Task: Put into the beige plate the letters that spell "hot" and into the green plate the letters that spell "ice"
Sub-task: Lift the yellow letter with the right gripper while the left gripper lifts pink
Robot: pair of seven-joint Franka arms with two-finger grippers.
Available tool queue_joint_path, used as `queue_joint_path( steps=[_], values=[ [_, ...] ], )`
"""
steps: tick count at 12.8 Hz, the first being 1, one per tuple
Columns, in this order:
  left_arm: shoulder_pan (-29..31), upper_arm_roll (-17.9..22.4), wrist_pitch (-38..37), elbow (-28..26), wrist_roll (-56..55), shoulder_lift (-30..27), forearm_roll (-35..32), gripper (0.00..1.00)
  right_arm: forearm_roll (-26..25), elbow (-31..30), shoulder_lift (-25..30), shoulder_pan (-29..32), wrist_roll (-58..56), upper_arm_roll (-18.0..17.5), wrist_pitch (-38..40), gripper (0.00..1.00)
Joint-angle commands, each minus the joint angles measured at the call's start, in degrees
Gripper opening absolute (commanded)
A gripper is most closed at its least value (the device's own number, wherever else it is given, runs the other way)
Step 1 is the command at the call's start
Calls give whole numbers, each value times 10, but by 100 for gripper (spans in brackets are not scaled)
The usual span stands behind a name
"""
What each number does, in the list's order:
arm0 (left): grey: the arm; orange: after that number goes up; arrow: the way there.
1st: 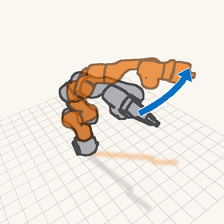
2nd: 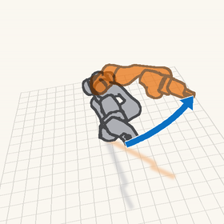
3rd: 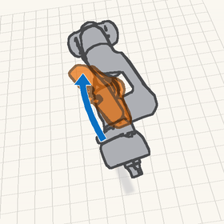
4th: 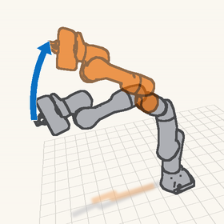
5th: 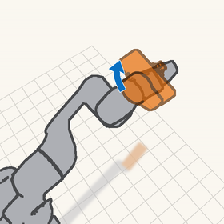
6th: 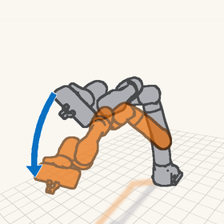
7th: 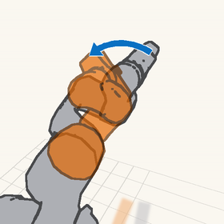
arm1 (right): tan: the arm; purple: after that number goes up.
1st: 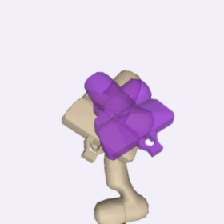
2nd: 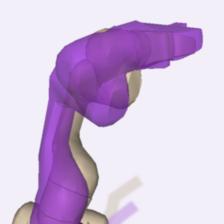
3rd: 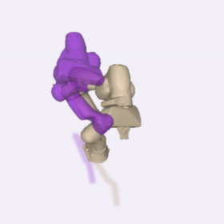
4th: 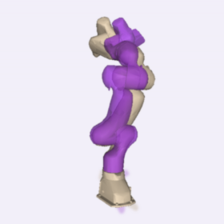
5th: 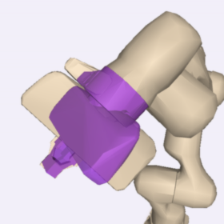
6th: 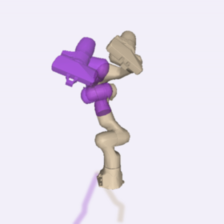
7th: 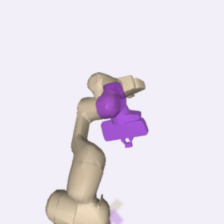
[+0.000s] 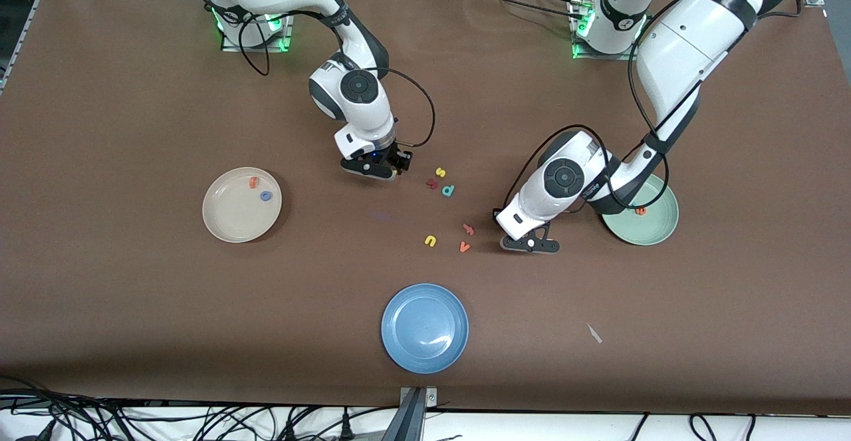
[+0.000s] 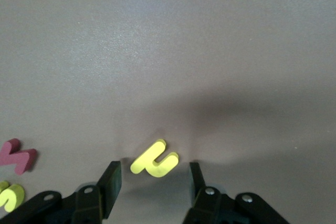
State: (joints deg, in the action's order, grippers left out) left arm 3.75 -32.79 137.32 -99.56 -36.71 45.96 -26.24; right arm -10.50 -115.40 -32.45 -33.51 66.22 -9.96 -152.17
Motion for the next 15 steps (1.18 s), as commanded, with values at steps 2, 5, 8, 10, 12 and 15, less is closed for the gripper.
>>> queue_joint_path(
  steps=[2, 5, 8, 10, 12, 15],
  values=[
    [1, 0, 11, -11, 2, -4, -18, 7, -21, 15, -11, -7, 19, 5, -1, 60],
    [6, -1, 9, -11, 0, -5, -17, 0, -29, 14, -14, -7, 19, 6, -1, 59],
    [11, -2, 3, -5, 1, -9, -16, 0, -33, 14, -16, -7, 19, 6, -1, 54],
    [17, -4, -21, -4, 5, -22, -11, 0, -34, 14, -17, -7, 18, 6, -1, 46],
    [20, -17, -82, -1, 14, -43, -7, 0, -34, 14, -19, -7, 18, 6, -2, 36],
    [105, -94, -171, -1, 71, -60, 1, 0, -41, 14, -19, -6, 18, 6, -2, 16]
  ],
)
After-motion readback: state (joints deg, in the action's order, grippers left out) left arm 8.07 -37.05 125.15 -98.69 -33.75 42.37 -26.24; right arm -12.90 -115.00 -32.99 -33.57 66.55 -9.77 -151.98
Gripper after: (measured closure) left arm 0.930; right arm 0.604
